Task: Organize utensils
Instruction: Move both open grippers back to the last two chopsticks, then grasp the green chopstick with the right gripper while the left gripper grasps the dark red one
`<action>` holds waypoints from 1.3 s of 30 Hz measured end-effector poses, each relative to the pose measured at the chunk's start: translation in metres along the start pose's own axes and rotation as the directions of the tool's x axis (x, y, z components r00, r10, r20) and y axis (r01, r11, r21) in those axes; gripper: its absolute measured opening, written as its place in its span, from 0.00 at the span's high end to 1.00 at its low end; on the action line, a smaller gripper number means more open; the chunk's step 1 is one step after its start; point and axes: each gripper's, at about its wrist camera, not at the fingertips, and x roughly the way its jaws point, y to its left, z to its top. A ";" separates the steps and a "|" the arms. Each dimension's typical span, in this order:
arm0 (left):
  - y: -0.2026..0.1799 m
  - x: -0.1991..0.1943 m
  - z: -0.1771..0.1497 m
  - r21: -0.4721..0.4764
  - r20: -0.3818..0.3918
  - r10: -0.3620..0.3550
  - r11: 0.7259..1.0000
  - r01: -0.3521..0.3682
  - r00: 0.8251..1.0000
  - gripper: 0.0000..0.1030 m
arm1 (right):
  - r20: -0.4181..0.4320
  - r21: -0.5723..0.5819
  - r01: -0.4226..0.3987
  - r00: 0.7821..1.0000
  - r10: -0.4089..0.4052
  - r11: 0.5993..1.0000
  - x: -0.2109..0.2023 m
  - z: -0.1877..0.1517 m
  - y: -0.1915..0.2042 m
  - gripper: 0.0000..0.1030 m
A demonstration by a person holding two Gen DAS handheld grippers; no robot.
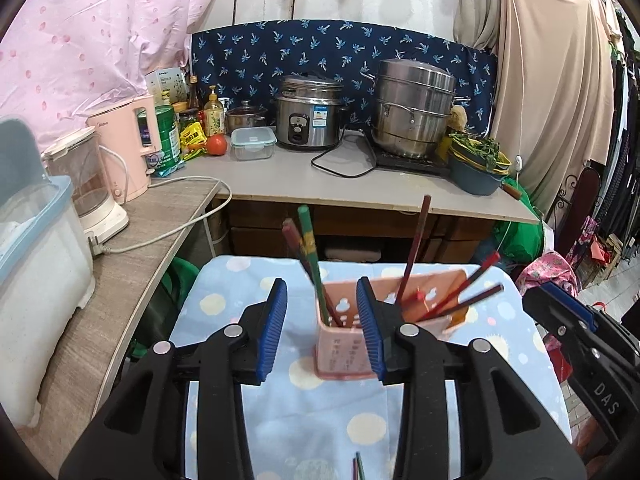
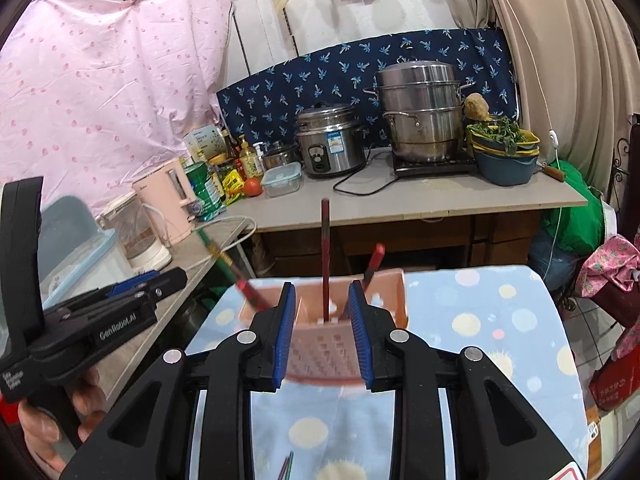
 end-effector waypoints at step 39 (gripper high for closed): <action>0.010 -0.059 -0.261 0.041 -0.321 0.031 0.999 -0.019 0.947 0.67 | -0.383 0.025 -0.038 0.923 0.044 0.999 -0.073 -0.253 0.020 0.74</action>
